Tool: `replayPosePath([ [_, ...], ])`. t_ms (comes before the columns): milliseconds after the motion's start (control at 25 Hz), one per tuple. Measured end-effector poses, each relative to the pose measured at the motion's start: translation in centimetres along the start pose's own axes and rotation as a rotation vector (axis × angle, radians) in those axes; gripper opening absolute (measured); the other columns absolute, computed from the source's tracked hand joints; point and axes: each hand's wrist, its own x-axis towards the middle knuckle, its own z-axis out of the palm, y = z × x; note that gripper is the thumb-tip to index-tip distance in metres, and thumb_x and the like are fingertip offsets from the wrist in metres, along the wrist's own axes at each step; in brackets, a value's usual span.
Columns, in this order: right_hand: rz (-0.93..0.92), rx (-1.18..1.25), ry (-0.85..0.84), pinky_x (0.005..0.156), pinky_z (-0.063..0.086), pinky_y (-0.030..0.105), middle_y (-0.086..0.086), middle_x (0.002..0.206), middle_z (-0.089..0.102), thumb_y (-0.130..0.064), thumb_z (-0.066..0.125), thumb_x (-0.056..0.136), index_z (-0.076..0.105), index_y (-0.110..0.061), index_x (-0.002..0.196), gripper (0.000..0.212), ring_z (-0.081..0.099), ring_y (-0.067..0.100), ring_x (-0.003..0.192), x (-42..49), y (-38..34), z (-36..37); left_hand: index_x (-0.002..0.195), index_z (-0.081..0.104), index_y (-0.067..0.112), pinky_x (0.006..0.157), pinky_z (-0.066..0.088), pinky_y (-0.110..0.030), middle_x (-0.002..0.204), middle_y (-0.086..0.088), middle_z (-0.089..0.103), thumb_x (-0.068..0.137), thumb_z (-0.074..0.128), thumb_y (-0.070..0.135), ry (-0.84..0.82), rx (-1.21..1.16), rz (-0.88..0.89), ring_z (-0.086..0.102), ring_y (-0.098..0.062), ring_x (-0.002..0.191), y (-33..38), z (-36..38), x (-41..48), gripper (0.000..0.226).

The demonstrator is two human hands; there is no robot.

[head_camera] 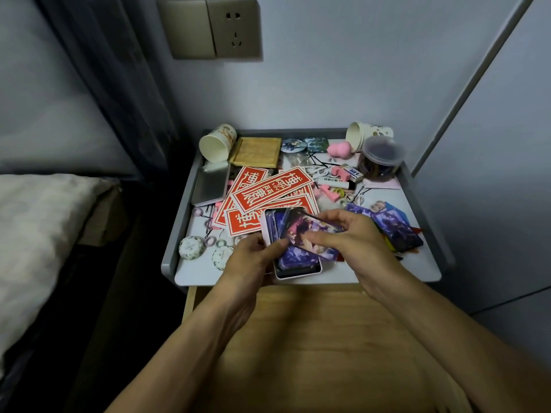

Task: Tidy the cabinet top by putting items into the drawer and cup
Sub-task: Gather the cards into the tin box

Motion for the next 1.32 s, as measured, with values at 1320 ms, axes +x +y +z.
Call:
replayPosePath([
  [1320,-0.169,-0.603,-0.25,0.067,0.061,0.029,-0.005,0.109,0.064,-0.018,0.086,0.07,0.061,-0.023,0.103,0.042,0.068,0.017,0.094,1.8,-2.2,-4.3,0.108,0.069,0.007,0.085,0.055,-0.041,0.102,-0.014,0.075,0.089,0.066,0.014,-0.234,0.169,-0.101,0.07,-0.025,0.086,0.8,-0.4,-0.6,0.019],
])
